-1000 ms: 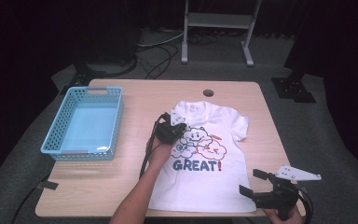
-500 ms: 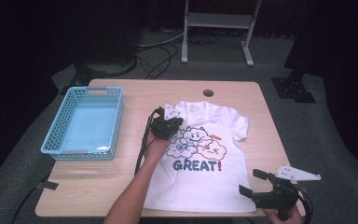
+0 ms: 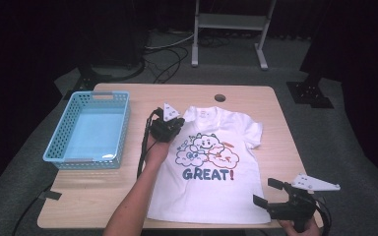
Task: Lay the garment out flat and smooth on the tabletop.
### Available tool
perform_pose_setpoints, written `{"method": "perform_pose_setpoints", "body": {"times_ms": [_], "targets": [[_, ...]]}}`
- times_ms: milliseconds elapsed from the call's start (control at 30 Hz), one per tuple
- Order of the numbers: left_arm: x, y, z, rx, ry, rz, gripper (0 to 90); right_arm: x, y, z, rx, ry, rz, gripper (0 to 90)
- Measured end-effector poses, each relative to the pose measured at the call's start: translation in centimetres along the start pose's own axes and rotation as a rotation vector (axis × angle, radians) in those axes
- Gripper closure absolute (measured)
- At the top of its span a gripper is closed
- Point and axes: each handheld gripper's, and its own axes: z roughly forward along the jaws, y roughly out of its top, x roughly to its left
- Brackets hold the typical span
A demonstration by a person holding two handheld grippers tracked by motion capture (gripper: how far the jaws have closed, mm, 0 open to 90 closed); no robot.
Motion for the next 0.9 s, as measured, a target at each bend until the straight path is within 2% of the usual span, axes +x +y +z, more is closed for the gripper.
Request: {"method": "perform_pose_setpoints", "body": {"times_ms": [233, 567, 900], "targets": [[1.2, -0.3, -0.7, -0.013, 0.042, -0.032, 88.3, 0.0, 0.0, 0.0, -0.002, -0.001, 0.003, 9.2], [3.2, -0.3, -1.5, 0.001, 0.098, -0.047, 88.3, 0.0, 0.0, 0.0, 0.000, -0.004, 0.007, 9.2], [4.6, -0.6, -1.9, 0.008, 0.153, -0.083, 88.3, -0.1, -0.1, 0.0, 0.002, -0.004, 0.008, 9.2]]}}
